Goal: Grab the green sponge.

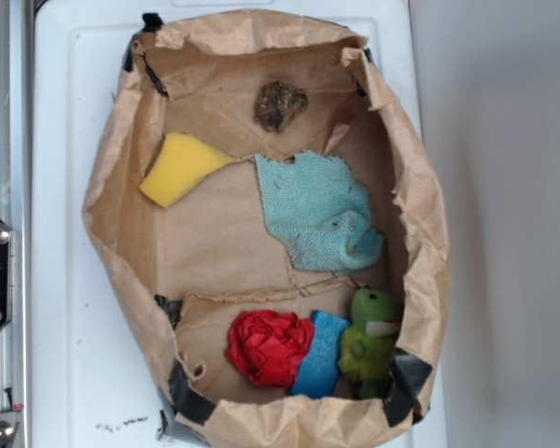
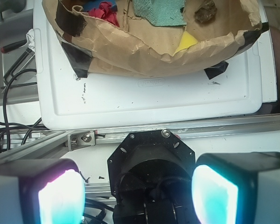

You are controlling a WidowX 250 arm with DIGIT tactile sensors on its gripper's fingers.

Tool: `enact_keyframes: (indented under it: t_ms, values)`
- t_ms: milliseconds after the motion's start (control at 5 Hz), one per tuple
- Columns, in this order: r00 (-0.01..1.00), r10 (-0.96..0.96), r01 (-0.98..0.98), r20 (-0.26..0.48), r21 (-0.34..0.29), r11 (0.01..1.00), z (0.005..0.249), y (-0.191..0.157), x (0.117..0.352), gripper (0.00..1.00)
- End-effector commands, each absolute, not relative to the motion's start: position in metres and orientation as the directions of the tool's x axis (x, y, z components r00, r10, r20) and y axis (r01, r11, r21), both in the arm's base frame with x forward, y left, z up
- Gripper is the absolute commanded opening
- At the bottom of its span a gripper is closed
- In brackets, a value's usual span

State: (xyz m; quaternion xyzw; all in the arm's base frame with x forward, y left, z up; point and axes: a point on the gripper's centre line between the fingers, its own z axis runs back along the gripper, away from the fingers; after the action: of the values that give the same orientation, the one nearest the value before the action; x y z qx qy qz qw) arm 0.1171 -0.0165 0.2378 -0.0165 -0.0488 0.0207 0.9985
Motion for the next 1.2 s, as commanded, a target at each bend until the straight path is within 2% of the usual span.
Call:
enact_keyframes:
  t_ms: [0,200,400,800,1000]
  values:
    - [0.994,0.043,-0.040,0.097,-0.035,0.999,0.238,-0.016,0.117,1.00]
    - [0.988,0.027,-0.017,0.154,-0.067,0.998,0.235,-0.011,0.157,1.00]
    - [0.977,-0.016,0.035,0.212,-0.086,0.996,0.233,-0.007,0.182,1.00]
    - [0.983,-0.014,0.036,0.182,-0.119,0.992,0.214,0.025,0.218,1.00]
    - [0.985,0.036,-0.022,0.171,-0.084,0.996,0.203,0.044,0.231,1.00]
